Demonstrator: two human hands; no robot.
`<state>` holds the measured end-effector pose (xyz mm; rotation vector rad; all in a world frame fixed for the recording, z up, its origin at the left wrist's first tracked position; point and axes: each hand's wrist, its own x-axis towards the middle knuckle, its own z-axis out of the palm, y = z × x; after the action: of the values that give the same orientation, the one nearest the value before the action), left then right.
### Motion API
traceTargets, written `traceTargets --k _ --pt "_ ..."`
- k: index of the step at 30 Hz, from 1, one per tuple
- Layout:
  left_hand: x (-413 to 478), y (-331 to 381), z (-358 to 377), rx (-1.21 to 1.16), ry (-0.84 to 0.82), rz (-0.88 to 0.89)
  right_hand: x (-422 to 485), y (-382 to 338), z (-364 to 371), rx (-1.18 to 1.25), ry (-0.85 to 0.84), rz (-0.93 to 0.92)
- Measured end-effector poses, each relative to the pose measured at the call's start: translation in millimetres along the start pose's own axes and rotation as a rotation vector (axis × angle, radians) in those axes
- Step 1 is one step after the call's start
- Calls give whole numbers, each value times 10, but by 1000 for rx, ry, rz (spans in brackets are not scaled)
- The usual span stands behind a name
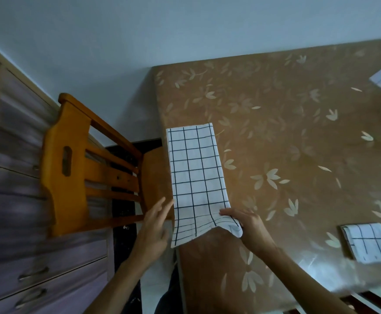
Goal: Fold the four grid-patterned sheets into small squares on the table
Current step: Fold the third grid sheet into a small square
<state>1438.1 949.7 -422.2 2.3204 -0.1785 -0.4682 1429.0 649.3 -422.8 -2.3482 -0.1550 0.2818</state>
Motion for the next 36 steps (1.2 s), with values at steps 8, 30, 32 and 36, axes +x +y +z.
traceTargets --k 8,30,32,36 --pt "49 159 157 -318 93 -85 -26 -146 -148 167 61 112" --pt "568 141 201 -310 70 -218 292 15 -217 279 -59 327" --pt "640 171 183 -285 73 -198 368 -4 -223 248 -25 321" --pt "840 176 142 -300 104 -190 577 22 -198 252 33 339"
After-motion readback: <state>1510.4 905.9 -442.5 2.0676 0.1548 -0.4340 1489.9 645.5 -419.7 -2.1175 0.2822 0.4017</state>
